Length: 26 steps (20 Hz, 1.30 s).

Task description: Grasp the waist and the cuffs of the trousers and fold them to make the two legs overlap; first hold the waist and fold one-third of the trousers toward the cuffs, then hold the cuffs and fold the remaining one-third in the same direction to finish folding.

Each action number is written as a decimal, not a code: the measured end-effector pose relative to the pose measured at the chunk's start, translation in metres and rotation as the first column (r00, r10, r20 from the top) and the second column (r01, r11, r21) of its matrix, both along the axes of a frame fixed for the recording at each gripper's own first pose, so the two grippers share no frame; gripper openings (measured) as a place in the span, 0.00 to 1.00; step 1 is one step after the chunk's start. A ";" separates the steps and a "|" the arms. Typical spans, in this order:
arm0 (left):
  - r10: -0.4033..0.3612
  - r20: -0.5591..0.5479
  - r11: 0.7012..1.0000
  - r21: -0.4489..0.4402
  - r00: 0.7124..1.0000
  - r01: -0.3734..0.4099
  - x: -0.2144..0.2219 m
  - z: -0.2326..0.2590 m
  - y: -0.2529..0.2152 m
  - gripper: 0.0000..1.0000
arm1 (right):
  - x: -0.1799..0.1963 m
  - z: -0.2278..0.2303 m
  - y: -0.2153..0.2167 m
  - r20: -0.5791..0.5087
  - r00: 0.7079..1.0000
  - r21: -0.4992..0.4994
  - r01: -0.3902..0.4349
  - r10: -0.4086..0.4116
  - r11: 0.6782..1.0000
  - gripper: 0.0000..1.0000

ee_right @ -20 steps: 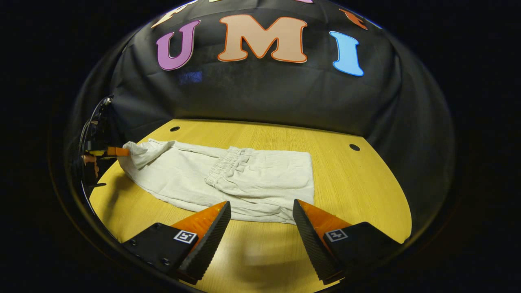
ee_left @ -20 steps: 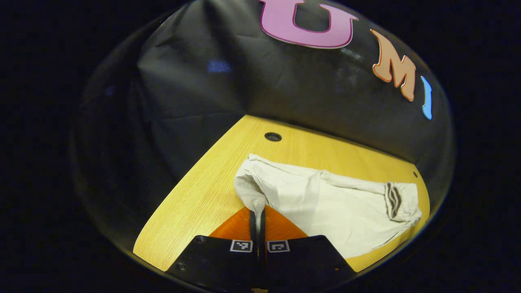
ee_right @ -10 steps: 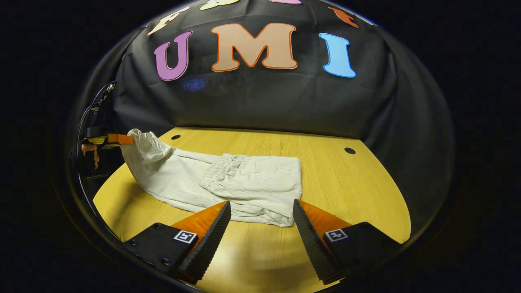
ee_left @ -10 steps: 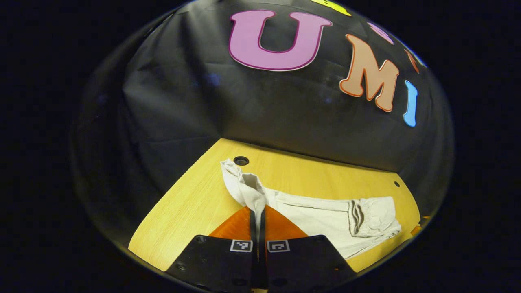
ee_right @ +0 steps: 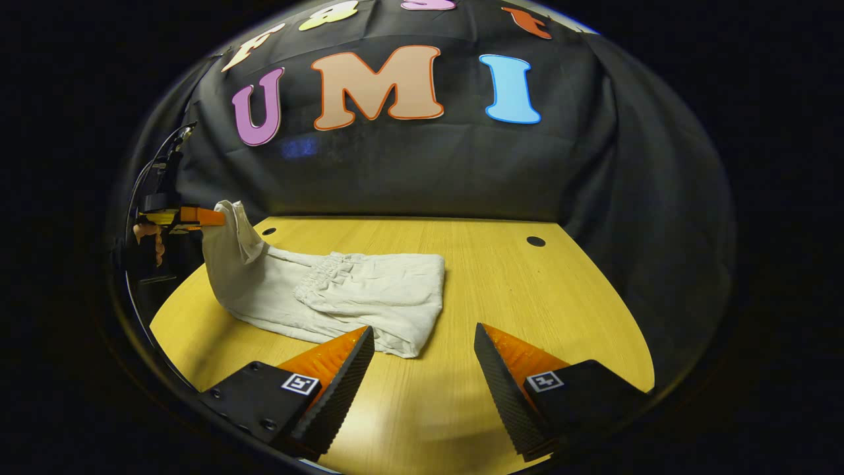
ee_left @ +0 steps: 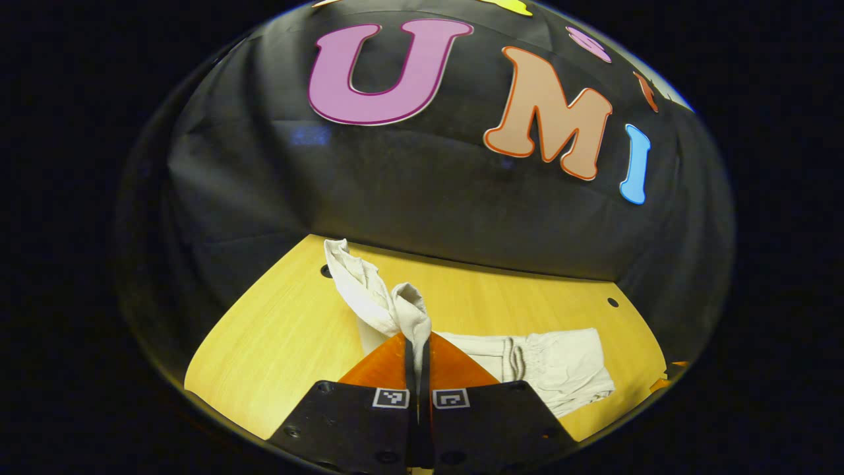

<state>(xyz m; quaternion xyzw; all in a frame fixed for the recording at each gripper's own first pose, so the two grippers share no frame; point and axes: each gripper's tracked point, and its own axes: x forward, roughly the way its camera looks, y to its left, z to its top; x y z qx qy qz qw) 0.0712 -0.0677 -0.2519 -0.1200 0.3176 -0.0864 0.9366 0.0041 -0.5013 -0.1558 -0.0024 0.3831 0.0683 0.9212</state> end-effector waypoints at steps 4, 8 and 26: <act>-0.051 0.022 0.999 -0.011 0.998 0.052 0.006 0.013 -0.044 0.00 | -0.007 0.002 -0.025 0.002 1.000 0.002 0.026 -0.026 1.000 0.98; -0.100 0.039 0.995 -0.021 0.994 0.101 0.012 0.025 -0.087 0.00 | -0.014 0.001 -0.046 -0.001 0.999 0.008 0.051 -0.051 0.999 0.98; -0.361 0.010 0.931 -0.044 0.932 0.361 -0.011 0.009 -0.278 0.00 | -0.036 -0.006 -0.105 -0.019 0.990 0.036 0.138 -0.137 0.990 0.96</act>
